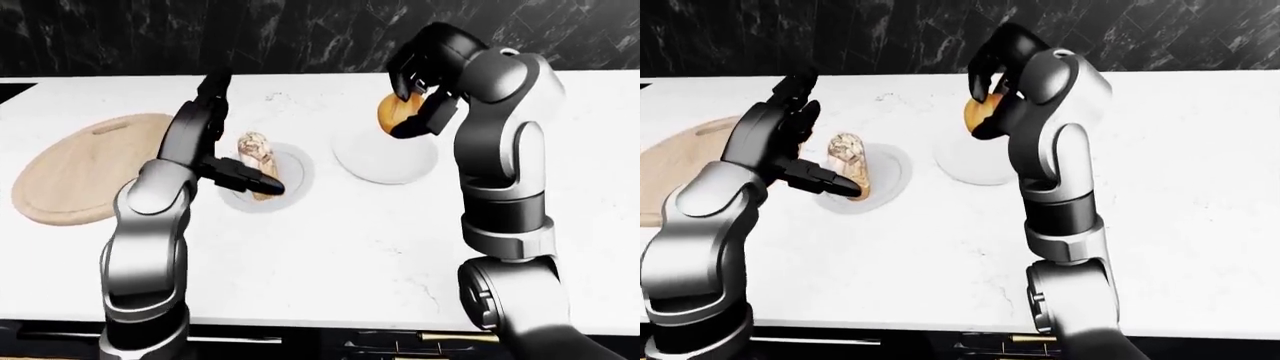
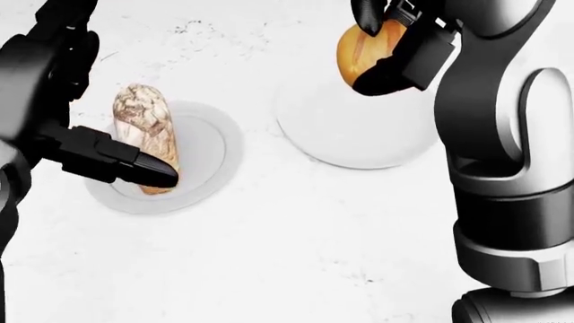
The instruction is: Place all breads on the cutting board.
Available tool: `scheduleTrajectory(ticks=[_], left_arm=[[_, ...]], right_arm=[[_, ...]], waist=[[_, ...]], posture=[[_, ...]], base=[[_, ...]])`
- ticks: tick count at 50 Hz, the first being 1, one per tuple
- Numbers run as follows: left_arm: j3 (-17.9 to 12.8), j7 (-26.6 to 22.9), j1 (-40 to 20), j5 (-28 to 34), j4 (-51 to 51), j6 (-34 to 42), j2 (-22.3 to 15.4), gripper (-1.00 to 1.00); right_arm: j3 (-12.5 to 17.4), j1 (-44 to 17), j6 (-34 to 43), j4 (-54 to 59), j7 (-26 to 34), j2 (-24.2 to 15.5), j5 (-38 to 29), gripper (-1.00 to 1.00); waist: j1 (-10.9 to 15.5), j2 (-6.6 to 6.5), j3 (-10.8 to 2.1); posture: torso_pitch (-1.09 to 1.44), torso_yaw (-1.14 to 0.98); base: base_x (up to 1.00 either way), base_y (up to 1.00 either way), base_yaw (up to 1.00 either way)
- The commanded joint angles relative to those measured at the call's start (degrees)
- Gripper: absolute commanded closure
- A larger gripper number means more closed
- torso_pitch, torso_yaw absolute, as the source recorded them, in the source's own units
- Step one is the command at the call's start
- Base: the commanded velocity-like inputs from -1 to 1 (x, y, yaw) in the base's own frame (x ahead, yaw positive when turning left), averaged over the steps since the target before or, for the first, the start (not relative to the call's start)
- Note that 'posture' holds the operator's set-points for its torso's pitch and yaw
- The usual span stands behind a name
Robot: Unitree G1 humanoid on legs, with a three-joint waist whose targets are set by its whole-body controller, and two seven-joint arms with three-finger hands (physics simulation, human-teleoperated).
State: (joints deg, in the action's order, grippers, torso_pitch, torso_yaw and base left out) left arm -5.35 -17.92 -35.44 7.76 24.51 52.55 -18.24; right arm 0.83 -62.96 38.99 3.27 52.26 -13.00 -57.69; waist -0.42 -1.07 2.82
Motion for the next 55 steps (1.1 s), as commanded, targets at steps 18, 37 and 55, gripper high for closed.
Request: scheduleTrajectory(ticks=[18, 37, 55], left_arm=[[-0.6, -7.01, -3.89, 9.76, -12.98, -10.49, 1.91, -1.0], [-0.52, -5.45, -4.85, 10.89, -23.6, -17.96, 2.97, -1.0], [0.04, -6.67, -4.03, 12.4, -24.55, -18.63, 3.66, -0.93]], right_arm=[[0.57, -2.04, -1.14, -0.6, -2.1, -0.6, 0.13, 1.0], [0.51, -1.68, -0.72, -0.03, -2.97, -0.5, 1.12, 1.0], [0.66, -1.55, -0.84, 0.59, -3.72, -0.83, 1.57, 1.0]], waist=[[0.16, 0.39, -1.88], [0.19, 0.36, -2.18], [0.13, 0.03, -2.52]], posture=[[0.0, 0.0], [0.0, 0.0], [0.0, 0.0]], base=[[0.0, 0.0, 0.0], [0.0, 0.0, 0.0], [0.0, 0.0, 0.0]])
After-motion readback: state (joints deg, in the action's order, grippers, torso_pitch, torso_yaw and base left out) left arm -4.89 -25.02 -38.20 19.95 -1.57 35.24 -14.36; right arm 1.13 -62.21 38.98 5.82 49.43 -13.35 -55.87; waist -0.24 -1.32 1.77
